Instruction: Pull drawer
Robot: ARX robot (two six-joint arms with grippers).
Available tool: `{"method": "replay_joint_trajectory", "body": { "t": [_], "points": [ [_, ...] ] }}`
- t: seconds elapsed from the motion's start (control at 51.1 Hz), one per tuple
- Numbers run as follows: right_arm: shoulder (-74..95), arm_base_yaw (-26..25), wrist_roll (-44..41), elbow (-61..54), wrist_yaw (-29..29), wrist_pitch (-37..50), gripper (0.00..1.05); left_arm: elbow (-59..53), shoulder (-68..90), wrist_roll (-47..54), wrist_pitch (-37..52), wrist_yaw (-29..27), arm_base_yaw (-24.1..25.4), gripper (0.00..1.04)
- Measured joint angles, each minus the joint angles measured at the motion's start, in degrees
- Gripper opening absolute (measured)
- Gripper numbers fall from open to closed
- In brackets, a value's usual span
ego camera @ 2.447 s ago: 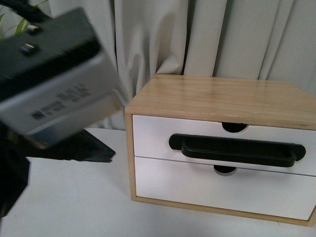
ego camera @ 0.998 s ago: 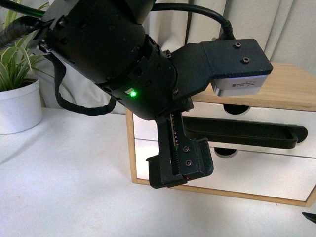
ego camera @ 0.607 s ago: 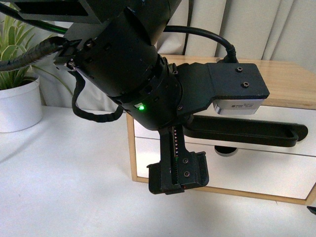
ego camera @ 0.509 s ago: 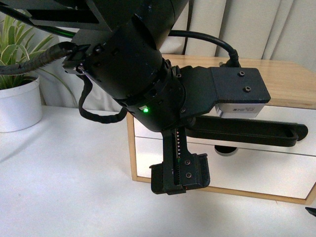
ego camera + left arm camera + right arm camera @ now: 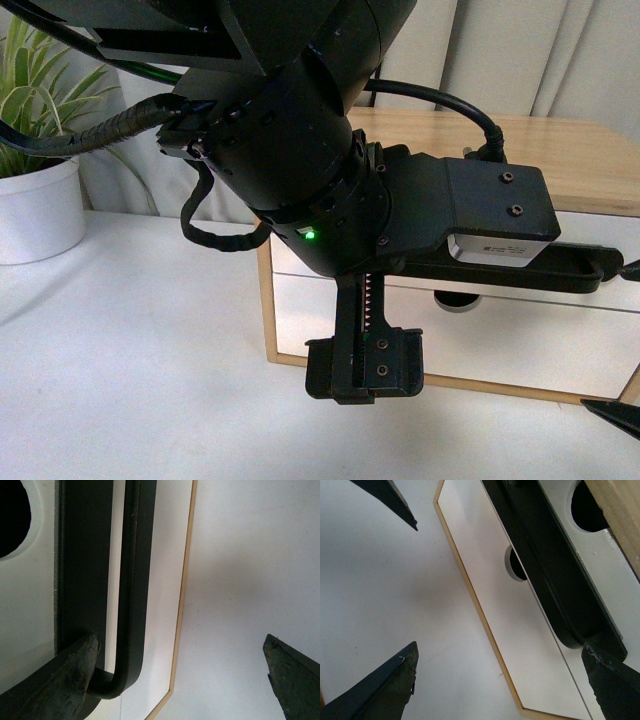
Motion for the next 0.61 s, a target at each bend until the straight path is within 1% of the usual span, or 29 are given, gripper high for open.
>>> {"method": "replay_joint_trajectory", "body": {
  "t": [0.352,0.607],
  "points": [
    [6.49,1.53,1.11,4.00,0.55,1.44,0.96,0.00,0.02,0.61,-0.04,0.26,0.17,0.98],
    [11.10,1.77,2.60,6.01,0.66,4.31,0.96,0.00,0.02,0.66,0.02,0.17,0.17,0.98]
  ]
}}
